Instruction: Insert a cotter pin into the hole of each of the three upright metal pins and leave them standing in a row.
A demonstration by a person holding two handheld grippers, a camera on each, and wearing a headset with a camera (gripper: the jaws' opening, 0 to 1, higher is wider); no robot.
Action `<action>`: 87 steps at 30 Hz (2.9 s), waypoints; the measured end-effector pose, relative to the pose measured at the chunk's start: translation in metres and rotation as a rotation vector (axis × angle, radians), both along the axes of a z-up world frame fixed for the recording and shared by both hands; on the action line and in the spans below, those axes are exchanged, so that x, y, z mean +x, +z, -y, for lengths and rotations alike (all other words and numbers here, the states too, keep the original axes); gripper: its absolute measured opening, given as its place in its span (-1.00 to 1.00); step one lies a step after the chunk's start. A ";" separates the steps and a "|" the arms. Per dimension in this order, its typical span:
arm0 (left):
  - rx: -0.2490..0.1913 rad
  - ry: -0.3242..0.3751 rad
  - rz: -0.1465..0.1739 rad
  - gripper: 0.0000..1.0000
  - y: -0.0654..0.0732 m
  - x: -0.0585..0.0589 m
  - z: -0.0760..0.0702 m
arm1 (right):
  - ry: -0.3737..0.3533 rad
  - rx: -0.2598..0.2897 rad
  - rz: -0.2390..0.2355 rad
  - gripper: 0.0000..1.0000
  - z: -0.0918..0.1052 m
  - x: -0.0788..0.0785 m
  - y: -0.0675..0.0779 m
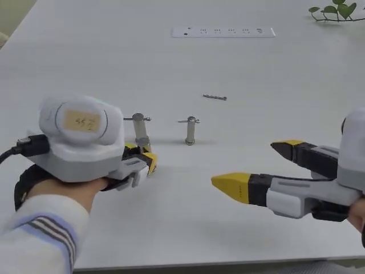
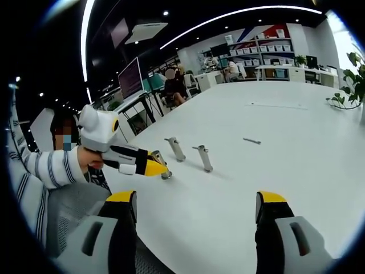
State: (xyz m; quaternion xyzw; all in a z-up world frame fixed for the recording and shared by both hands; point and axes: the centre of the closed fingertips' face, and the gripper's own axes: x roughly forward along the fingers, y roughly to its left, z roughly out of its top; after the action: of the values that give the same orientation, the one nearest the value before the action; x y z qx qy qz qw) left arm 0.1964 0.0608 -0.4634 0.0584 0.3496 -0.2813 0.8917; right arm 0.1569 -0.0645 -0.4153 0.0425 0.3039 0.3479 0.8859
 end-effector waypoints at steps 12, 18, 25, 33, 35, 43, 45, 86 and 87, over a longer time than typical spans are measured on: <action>0.026 0.005 0.002 -0.82 -0.005 -0.002 0.007 | 0.010 0.000 -0.007 0.68 -0.002 -0.001 -0.002; 0.037 0.018 0.010 -0.82 -0.006 -0.003 0.007 | 0.007 0.003 -0.007 0.68 -0.002 -0.001 -0.002; 0.035 0.013 0.009 -0.82 -0.006 -0.004 0.010 | 0.003 0.003 -0.009 0.68 -0.001 -0.001 -0.003; 0.031 0.021 0.004 -0.82 -0.007 -0.006 0.011 | 0.006 0.006 -0.012 0.67 -0.003 -0.002 -0.003; 0.029 0.025 0.003 -0.82 -0.007 -0.006 0.011 | 0.008 0.005 -0.012 0.67 -0.004 -0.003 -0.004; 0.022 0.044 0.017 -0.81 -0.008 -0.009 0.011 | 0.012 0.008 -0.013 0.67 -0.006 -0.004 -0.004; 0.015 0.056 0.013 -0.81 -0.008 -0.009 0.011 | 0.011 0.009 -0.012 0.67 -0.006 -0.004 -0.004; -0.124 -0.170 -0.055 0.13 0.032 -0.046 -0.017 | 0.035 -0.018 -0.017 0.67 -0.005 -0.004 -0.004; -0.132 -0.166 -0.039 0.20 0.036 -0.045 -0.019 | 0.038 -0.022 -0.017 0.67 -0.004 -0.005 -0.004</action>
State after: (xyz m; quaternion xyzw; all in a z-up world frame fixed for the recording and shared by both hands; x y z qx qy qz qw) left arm 0.1515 0.0797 -0.4279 0.0230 0.3417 -0.3777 0.8603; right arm 0.1523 -0.0601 -0.4192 0.0300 0.3162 0.3608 0.8769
